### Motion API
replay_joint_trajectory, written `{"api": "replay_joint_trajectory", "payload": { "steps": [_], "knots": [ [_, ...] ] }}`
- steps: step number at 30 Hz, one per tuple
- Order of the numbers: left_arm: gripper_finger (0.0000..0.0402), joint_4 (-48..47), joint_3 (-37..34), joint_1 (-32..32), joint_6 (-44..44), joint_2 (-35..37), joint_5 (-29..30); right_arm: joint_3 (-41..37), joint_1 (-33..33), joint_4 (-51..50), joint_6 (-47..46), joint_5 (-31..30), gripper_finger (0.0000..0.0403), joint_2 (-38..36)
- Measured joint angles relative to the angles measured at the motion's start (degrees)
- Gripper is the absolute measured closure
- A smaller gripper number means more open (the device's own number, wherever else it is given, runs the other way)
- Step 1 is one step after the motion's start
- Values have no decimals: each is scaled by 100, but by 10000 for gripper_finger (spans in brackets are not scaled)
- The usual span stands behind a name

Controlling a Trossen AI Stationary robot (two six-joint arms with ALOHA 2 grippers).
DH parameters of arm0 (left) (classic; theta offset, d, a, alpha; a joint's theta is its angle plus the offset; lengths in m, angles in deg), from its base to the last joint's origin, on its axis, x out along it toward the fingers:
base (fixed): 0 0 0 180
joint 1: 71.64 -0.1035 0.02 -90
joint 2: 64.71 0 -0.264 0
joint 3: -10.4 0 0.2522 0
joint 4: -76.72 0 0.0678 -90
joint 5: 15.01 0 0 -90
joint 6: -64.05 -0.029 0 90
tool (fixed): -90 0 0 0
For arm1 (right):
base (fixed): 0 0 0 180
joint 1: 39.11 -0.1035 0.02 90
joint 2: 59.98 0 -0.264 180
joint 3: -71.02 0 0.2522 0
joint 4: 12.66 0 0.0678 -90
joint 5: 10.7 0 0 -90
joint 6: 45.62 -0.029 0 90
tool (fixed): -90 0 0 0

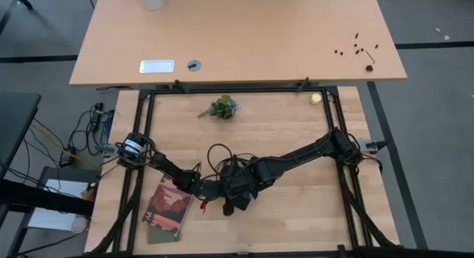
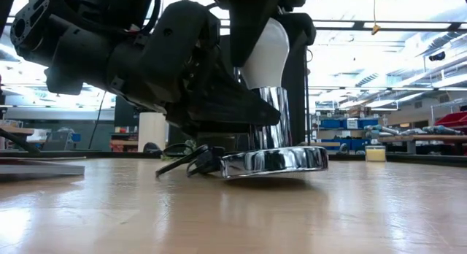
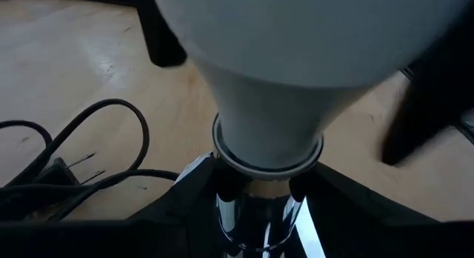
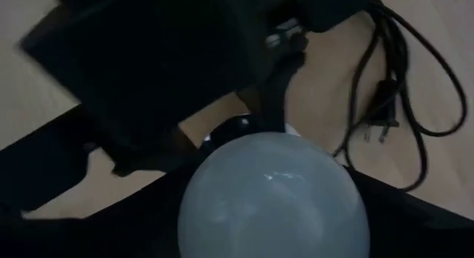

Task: Screw lightbulb
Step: Insert the white lightbulb into the lamp socket

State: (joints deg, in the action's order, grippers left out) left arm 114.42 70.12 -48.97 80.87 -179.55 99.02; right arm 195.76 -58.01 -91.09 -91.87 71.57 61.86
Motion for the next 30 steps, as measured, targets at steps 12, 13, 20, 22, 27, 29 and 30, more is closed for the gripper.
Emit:
{"api": "replay_joint_trajectory", "payload": {
  "steps": [12, 13, 20, 22, 27, 29, 30],
  "knots": [
    [213, 16, 26, -4, -7, 20, -4, -2, 13, -241, 916, 407, 74, -355],
    [213, -3, 24, -6, -3, 20, -2, -2, -14, -270, 958, 327, 74, -397],
    [213, -63, 22, -8, 21, 15, -11, 0, -124, -501, 1267, 115, 75, -442],
    [213, -156, 18, -11, 31, 14, 8, 2, -138, -786, 1259, 131, 77, -442],
    [213, -249, 15, -8, 20, 11, 12, 2, -250, -1157, 1197, 132, 78, -547],
    [213, -283, 17, -8, 23, 11, 11, 2, -317, -1169, 1194, 76, 78, -571],
    [213, -293, 17, -8, 17, 11, 11, 2, -365, -1210, 1174, 27, 78, -581]
  ]
}}
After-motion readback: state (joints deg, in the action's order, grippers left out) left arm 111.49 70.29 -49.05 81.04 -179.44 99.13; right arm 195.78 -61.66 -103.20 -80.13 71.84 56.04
